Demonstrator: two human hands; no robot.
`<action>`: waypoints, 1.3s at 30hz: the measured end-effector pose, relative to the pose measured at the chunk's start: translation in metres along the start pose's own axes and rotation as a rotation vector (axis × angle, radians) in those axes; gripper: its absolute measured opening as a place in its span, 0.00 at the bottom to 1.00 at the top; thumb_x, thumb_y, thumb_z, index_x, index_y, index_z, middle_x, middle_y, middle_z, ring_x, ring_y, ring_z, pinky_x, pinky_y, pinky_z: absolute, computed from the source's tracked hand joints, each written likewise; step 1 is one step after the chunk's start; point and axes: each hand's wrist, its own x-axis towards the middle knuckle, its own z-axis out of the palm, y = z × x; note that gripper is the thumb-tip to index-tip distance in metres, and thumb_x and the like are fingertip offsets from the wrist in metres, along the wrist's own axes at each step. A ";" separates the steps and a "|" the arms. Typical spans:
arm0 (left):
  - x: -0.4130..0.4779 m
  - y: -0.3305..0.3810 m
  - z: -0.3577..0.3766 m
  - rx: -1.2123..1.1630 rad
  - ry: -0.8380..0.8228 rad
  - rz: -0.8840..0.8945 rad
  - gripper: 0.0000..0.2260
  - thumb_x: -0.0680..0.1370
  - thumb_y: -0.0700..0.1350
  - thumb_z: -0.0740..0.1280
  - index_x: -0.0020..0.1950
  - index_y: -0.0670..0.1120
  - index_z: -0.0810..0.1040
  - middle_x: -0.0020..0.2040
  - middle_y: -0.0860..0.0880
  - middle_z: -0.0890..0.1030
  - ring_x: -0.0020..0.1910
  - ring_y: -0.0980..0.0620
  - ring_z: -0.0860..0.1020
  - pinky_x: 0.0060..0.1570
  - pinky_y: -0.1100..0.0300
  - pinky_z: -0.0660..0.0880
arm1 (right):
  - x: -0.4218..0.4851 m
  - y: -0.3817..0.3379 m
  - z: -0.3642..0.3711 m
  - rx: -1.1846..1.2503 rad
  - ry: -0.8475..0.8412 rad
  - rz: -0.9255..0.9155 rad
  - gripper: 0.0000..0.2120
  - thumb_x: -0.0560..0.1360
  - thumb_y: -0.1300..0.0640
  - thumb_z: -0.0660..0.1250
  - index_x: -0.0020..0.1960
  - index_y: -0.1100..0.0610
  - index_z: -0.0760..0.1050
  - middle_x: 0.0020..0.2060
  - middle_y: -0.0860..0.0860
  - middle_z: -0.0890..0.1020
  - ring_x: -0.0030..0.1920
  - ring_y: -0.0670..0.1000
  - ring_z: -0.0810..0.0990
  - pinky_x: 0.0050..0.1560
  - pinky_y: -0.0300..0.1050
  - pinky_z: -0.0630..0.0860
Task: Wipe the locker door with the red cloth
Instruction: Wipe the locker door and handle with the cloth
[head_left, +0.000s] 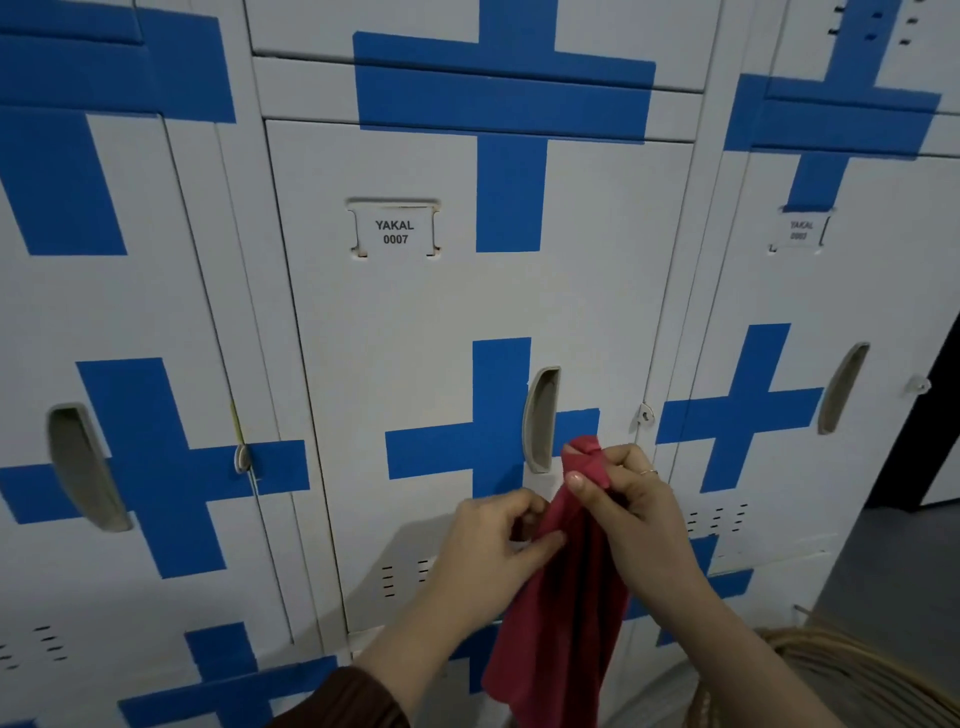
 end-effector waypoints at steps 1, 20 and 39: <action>0.002 0.003 0.000 -0.051 0.006 -0.025 0.02 0.72 0.44 0.71 0.42 0.51 0.80 0.37 0.54 0.82 0.37 0.57 0.79 0.43 0.60 0.77 | 0.002 -0.002 -0.005 -0.041 0.002 -0.008 0.05 0.71 0.60 0.67 0.45 0.52 0.80 0.44 0.53 0.73 0.41 0.37 0.73 0.42 0.27 0.69; 0.057 0.010 -0.011 0.294 0.328 0.320 0.04 0.71 0.48 0.66 0.43 0.54 0.72 0.49 0.59 0.70 0.43 0.66 0.71 0.43 0.78 0.66 | 0.107 -0.008 -0.112 -0.544 0.444 -0.379 0.16 0.71 0.64 0.67 0.54 0.48 0.74 0.43 0.45 0.77 0.44 0.41 0.75 0.53 0.29 0.69; 0.066 0.027 0.036 0.061 0.748 -0.126 0.09 0.78 0.47 0.63 0.39 0.48 0.72 0.34 0.54 0.69 0.32 0.57 0.67 0.35 0.59 0.67 | 0.125 -0.016 -0.085 -0.437 0.778 -0.333 0.03 0.72 0.62 0.67 0.44 0.62 0.76 0.32 0.49 0.75 0.34 0.49 0.74 0.38 0.27 0.64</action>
